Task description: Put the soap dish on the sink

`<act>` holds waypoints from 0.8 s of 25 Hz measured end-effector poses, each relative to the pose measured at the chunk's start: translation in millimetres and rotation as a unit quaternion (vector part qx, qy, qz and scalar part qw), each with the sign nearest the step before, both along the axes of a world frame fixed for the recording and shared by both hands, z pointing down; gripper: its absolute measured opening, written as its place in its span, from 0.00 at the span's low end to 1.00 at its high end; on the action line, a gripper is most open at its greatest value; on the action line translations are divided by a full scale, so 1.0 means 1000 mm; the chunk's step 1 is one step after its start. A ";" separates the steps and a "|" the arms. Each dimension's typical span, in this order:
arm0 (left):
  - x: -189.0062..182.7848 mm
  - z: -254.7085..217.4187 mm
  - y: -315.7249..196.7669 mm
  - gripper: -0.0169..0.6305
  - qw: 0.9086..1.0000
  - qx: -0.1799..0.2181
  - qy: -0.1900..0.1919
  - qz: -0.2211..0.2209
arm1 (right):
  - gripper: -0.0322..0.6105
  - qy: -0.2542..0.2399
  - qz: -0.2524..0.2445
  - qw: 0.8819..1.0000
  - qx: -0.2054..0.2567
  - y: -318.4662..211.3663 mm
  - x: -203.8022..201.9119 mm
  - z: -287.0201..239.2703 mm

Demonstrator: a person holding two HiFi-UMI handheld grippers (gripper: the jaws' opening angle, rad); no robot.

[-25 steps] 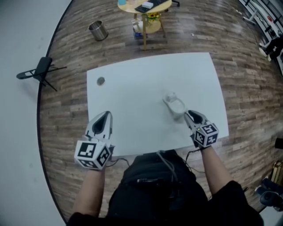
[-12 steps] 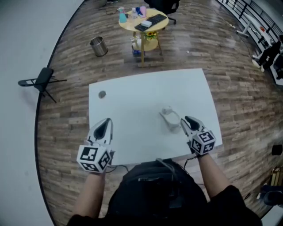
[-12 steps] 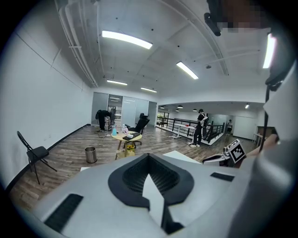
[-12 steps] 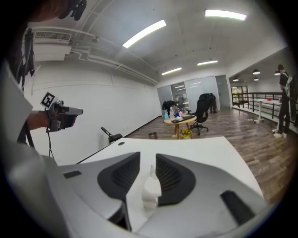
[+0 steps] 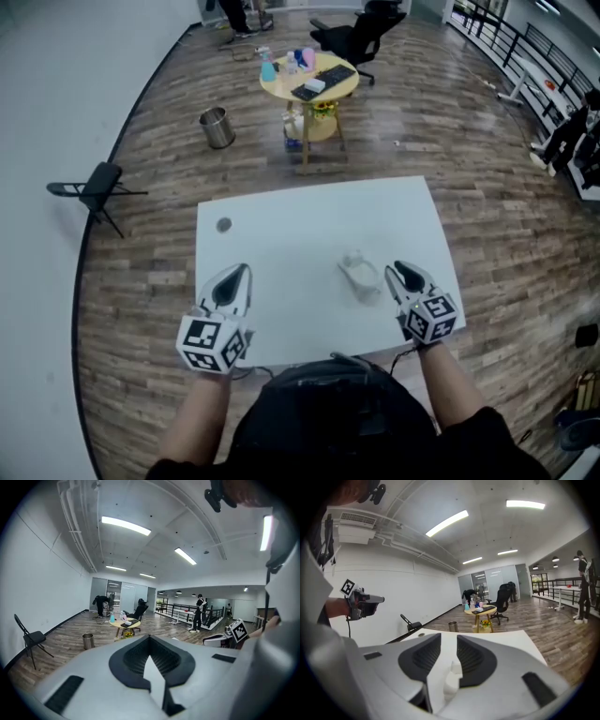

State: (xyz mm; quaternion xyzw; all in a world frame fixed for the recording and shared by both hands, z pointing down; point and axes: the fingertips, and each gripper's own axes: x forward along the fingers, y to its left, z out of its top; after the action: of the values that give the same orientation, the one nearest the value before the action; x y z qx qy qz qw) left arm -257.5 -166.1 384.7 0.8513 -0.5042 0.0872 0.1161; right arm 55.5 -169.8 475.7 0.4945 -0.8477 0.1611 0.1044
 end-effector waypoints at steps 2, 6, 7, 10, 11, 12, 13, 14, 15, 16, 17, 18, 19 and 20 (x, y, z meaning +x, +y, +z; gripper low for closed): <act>0.002 -0.001 0.003 0.01 1.000 0.003 0.001 0.000 | 0.24 0.002 -0.002 1.000 0.012 0.001 -0.001 -0.009; 0.002 0.000 0.007 0.01 1.000 0.006 0.002 -0.003 | 0.24 0.002 -0.006 0.999 0.045 0.001 -0.007 -0.036; 0.001 0.000 0.009 0.01 1.000 0.006 0.002 -0.005 | 0.24 0.000 -0.007 0.999 0.052 0.000 -0.008 -0.042; -0.001 0.004 0.012 0.01 1.000 0.004 0.002 -0.011 | 0.24 -0.006 -0.011 0.998 0.063 -0.001 -0.011 -0.053; -0.001 0.005 0.012 0.01 1.000 0.004 0.001 -0.014 | 0.24 -0.005 -0.013 0.998 0.066 -0.001 -0.012 -0.054; -0.002 0.007 0.013 0.01 1.000 0.003 0.000 -0.017 | 0.24 -0.004 -0.016 0.998 0.068 -0.001 -0.012 -0.055; -0.003 0.009 0.014 0.01 1.000 0.004 -0.001 -0.020 | 0.24 -0.002 -0.018 0.997 0.069 0.000 -0.013 -0.055; -0.004 0.010 0.015 0.01 1.000 0.005 -0.001 -0.022 | 0.24 -0.001 -0.020 0.997 0.071 0.000 -0.014 -0.056; -0.004 0.010 0.016 0.01 1.000 0.006 0.000 -0.024 | 0.24 -0.001 -0.021 0.997 0.075 0.001 -0.014 -0.057; -0.004 0.011 0.017 0.01 1.000 0.007 0.000 -0.025 | 0.24 0.000 -0.021 0.997 0.081 0.001 -0.013 -0.059; -0.004 0.011 0.019 0.01 1.000 0.008 0.000 -0.025 | 0.24 0.000 -0.019 0.996 0.088 0.002 -0.012 -0.062; -0.004 0.013 0.020 0.01 1.000 0.007 0.000 -0.025 | 0.24 0.000 -0.017 0.995 0.094 0.003 -0.011 -0.066; -0.004 0.014 0.021 0.01 1.000 0.006 0.000 -0.026 | 0.24 0.000 -0.015 0.995 0.098 0.003 -0.010 -0.069; -0.004 0.016 0.021 0.01 1.000 0.004 -0.002 -0.026 | 0.24 0.001 -0.014 0.995 0.102 0.004 -0.009 -0.071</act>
State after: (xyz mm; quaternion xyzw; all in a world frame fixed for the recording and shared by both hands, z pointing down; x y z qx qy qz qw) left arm -261.2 -144.6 400.9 0.8383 -0.5266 0.0835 0.1136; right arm 46.2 -166.3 404.7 0.4907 -0.8665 0.0718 0.0563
